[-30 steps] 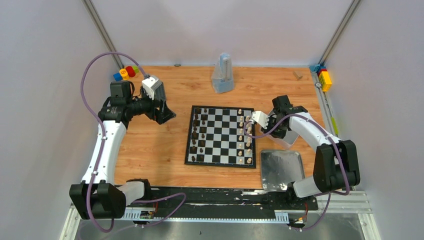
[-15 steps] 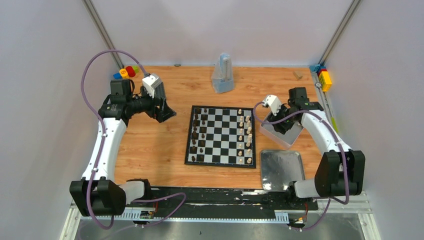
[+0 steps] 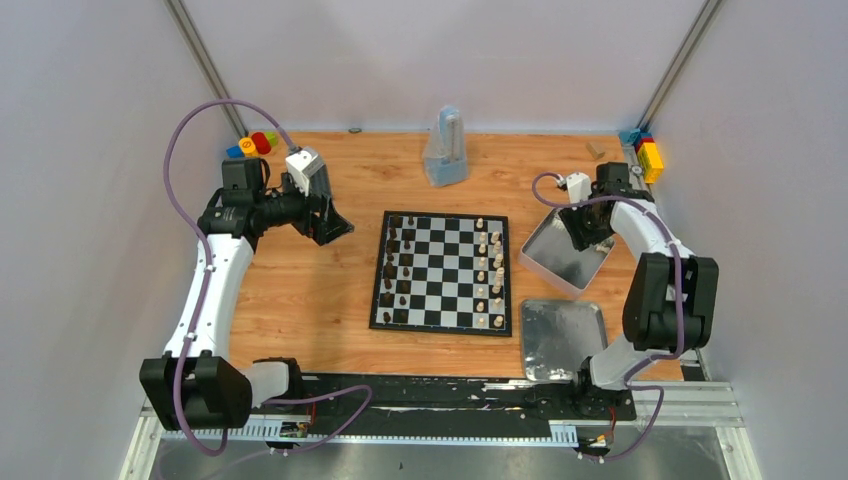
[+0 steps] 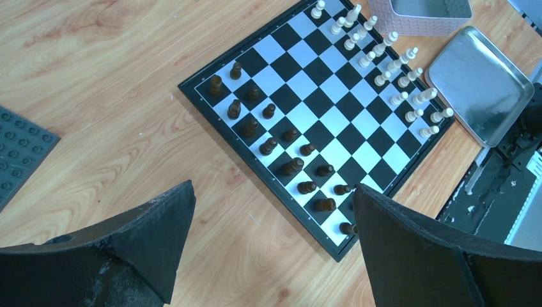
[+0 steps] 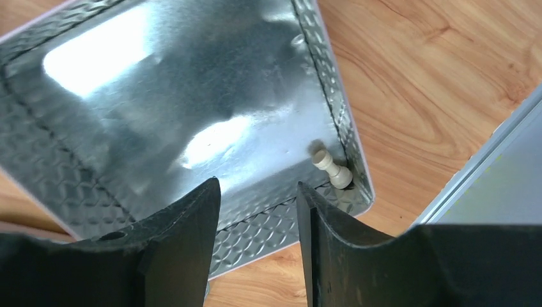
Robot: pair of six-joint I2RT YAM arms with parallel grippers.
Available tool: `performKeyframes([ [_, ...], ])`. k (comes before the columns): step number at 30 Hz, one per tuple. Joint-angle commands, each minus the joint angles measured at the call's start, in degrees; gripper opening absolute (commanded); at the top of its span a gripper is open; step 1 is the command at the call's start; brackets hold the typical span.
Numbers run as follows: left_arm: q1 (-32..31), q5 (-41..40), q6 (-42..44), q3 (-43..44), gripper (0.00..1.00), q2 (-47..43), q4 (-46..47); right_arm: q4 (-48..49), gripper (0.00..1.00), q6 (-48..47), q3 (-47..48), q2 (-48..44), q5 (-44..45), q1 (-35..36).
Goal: Set up the chess pieces on the board
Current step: Adjust the storage box at the center of the board.
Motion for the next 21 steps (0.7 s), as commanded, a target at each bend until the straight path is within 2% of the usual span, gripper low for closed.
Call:
performKeyframes([
  [1, 0.2, 1.7, 0.6, 1.6, 1.0, -0.2, 1.1, 3.3, 0.48, 3.8, 4.6, 3.8, 8.4, -0.1],
  [11, 0.3, 2.0, 0.7, 1.2, 1.0, 0.0, 1.4, 3.3, 0.47, 2.6, 6.8, 10.6, 16.9, 0.0],
  [21, 0.2, 2.5, 1.0, 1.0, 1.0, 0.1, 1.3, 3.2, 0.45, 1.6, 7.3, 14.2, 19.7, 0.0],
])
